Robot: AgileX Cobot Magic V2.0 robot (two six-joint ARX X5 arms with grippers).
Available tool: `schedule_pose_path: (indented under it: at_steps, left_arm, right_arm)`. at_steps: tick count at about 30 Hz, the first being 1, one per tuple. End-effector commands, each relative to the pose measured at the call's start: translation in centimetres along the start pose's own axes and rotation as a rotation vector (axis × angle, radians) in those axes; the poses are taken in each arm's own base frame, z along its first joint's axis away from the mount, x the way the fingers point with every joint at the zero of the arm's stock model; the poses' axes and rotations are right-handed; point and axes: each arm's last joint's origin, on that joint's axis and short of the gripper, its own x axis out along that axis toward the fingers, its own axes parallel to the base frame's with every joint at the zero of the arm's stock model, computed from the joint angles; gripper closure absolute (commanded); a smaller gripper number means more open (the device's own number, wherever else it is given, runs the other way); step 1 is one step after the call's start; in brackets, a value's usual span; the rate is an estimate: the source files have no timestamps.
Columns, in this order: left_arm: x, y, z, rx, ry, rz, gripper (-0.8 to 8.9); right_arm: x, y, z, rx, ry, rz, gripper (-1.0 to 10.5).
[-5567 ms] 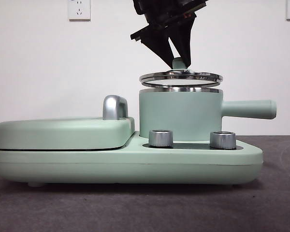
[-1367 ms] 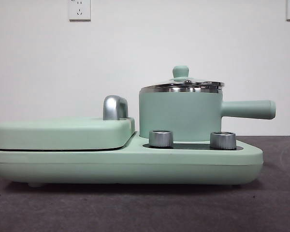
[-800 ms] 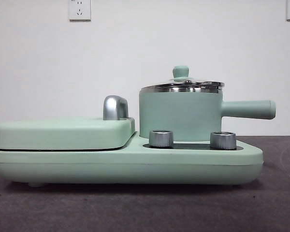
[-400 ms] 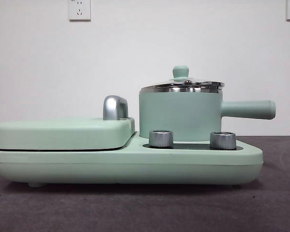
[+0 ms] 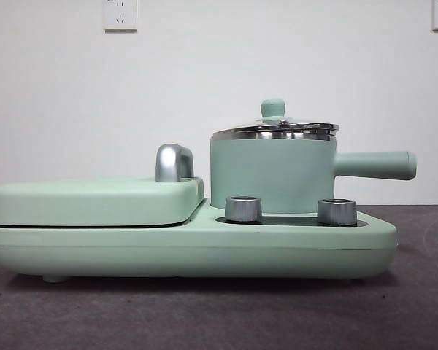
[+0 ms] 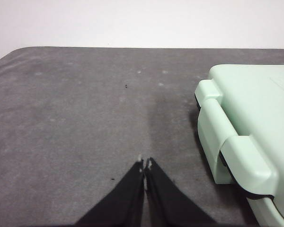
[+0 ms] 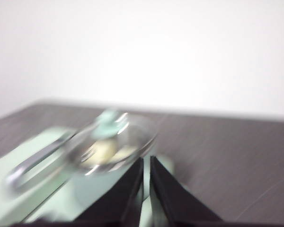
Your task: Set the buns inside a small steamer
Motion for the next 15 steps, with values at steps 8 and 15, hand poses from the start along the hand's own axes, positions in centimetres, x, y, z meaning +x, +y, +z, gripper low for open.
schedule_pose_path:
  at_steps: [8,15]
  left_arm:
    - [0.2,0.0,-0.7,0.011,0.023,0.007,8.04]
    - [0.2,0.0,-0.7,0.011,0.023,0.007,8.04]
  right_arm:
    - [1.4,-2.9,-6.8,-0.07,0.066,-0.296,9.3]
    - [1.5,-3.7,-9.7,-0.063,0.189,-0.388,9.3]
